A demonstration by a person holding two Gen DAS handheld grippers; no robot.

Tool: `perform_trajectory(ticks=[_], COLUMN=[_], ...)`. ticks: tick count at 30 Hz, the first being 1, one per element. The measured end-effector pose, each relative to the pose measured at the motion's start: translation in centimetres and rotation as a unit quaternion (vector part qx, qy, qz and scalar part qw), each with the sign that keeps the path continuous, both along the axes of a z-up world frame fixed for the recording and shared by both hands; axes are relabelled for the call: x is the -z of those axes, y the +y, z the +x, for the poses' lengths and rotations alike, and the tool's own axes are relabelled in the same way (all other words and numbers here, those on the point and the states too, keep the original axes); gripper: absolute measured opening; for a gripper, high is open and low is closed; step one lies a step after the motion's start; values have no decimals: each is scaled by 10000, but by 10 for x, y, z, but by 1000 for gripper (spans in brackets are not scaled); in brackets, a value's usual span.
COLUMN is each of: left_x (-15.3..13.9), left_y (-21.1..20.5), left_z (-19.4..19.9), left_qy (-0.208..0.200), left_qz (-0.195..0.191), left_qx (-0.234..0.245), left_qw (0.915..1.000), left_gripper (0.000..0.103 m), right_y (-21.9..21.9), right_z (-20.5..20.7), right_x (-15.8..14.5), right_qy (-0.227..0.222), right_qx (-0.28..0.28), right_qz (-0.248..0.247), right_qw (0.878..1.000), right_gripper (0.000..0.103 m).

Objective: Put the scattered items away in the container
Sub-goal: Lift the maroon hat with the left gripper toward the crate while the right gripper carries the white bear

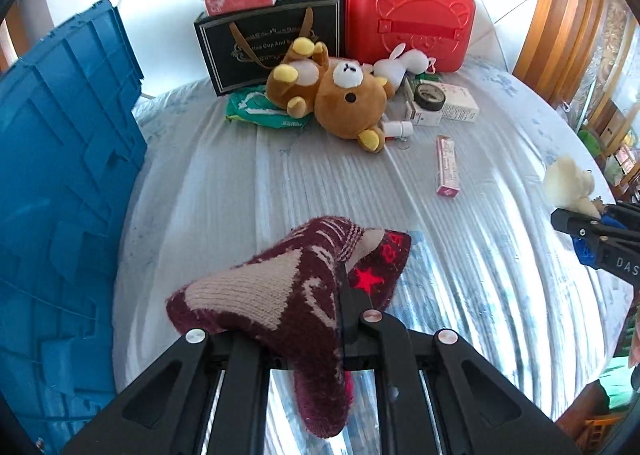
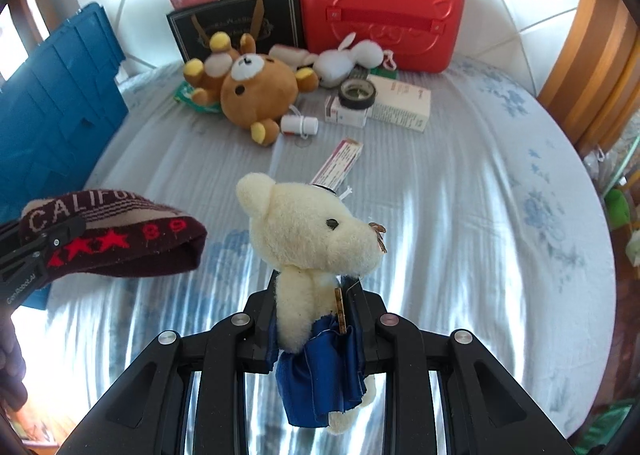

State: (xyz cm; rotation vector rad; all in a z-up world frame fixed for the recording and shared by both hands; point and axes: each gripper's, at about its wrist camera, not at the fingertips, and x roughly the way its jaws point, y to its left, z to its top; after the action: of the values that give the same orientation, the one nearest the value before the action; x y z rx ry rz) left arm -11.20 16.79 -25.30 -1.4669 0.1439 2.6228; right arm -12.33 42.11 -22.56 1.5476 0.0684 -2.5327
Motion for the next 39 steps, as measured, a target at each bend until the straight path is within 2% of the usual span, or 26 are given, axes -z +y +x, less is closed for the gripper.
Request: perform_trajectory(ticks=[13,20,30,39], left_x=[-96,-145,-185,-220], left_y=[2,1,-9,-37], left_z=[38,60,81,98], left_qy=[688,1102,1425,1702], left_qz=[207,358,384,453], left_qx=[269,342,332,318], left_qw=[9971,9927,9885,9839], left_gripper=[9,9,9,9], right_y=[15,18,20,10], right_z=[44,66,83,96], right_x=[-74,-119,-168,-204], right_qy=[361,736,1162,1479], right_qx=[77,52,175,238], right_qz=[-171,-211,-210,-227], right_qw=[9992,9970,9929,9884], right_gripper=[26,26,26,26])
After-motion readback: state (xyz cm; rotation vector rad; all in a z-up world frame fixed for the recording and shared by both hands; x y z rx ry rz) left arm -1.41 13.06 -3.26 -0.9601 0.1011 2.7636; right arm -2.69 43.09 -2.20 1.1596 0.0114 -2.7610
